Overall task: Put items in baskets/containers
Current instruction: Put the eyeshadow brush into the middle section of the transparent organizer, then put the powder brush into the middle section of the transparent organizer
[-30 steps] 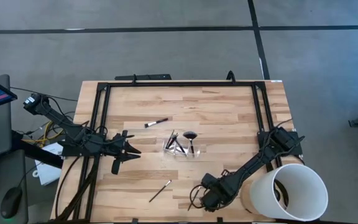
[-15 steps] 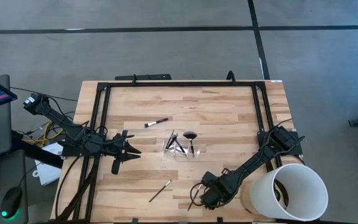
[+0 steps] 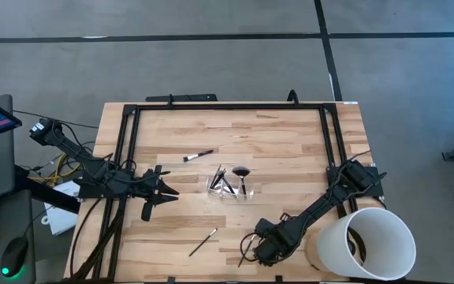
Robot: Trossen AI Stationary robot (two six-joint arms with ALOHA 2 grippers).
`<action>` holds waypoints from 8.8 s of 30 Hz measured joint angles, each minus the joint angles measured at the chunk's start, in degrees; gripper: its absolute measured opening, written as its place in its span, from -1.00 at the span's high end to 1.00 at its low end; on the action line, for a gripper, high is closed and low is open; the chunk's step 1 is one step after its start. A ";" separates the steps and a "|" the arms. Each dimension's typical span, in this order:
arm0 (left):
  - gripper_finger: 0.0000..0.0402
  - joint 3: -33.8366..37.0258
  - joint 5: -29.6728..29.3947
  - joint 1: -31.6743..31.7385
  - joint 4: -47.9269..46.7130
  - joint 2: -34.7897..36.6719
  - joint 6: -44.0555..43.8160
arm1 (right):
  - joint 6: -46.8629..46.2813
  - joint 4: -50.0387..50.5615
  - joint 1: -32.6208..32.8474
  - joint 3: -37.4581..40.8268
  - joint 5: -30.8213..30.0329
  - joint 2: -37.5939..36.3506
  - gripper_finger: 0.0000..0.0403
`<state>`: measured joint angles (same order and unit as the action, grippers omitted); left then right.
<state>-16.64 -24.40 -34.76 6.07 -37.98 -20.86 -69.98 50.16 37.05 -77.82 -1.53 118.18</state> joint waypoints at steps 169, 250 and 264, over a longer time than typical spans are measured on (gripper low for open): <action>0.62 1.46 -5.16 -1.16 4.28 0.04 2.54 | 50.69 -76.69 -8.72 25.81 -59.92 -17.08 0.64; 0.13 -10.18 19.53 49.20 -10.02 -32.41 20.91 | 86.07 -63.85 -21.12 16.83 -45.74 -29.01 0.64; 0.07 -15.81 24.02 57.49 -14.97 -42.33 21.91 | 91.01 -60.47 -24.74 16.83 -43.02 -29.82 0.64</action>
<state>-32.46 -0.38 22.72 -8.90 -80.31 1.05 21.03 -10.31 12.31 -60.99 -44.55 88.36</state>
